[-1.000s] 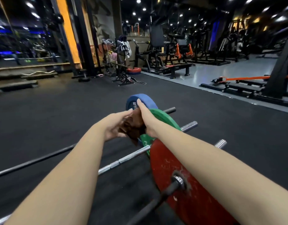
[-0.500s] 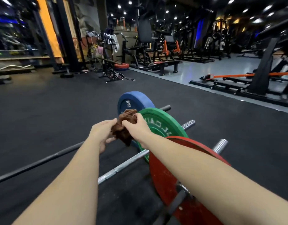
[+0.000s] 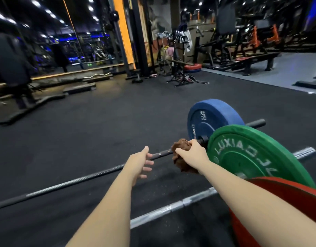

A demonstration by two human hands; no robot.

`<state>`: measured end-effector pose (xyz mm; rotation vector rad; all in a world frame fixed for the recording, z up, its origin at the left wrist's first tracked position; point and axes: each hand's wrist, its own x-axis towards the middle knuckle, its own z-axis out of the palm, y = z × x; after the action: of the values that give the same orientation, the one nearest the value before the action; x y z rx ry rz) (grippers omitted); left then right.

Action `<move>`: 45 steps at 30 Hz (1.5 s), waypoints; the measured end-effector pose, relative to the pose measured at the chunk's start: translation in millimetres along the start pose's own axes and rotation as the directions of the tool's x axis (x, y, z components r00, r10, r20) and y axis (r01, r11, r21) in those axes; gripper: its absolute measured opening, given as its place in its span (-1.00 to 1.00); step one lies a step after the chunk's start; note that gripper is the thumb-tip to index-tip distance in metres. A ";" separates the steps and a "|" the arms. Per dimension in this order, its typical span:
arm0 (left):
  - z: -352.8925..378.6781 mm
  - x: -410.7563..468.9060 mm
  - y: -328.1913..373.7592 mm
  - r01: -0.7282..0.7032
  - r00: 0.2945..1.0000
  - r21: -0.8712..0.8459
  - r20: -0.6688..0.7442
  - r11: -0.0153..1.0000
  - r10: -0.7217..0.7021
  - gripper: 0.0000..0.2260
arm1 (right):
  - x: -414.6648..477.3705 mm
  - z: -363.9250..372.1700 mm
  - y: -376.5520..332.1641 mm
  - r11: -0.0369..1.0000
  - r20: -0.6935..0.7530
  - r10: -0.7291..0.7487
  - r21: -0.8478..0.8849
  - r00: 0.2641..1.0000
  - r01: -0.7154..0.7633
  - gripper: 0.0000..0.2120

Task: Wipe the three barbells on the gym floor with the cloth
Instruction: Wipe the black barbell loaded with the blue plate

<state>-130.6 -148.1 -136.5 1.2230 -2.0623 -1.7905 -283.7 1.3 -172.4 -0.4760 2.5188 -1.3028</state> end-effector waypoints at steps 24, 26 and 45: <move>55.7 220.3 -79.2 -0.106 0.983 0.885 0.026 0.454 0.180 -0.52 | 164.5 41.2 77.7 0.915 -0.330 -0.203 -0.400 0.922 0.058 -0.42; 54.1 227.2 -78.4 -0.101 0.987 0.894 0.037 0.436 0.154 -0.57 | 184.0 33.6 81.3 0.842 -0.264 -0.254 -0.533 0.931 0.079 -0.44; 42.4 236.0 -84.0 -0.197 0.927 0.901 0.043 0.386 0.373 -0.76 | 205.4 47.3 85.5 0.666 -0.142 -0.178 -0.746 0.974 0.013 -0.66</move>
<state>-270.9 -265.3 -312.9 0.9650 -2.9630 -0.2664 -467.1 -70.1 -286.4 -0.6611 3.1796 -0.2574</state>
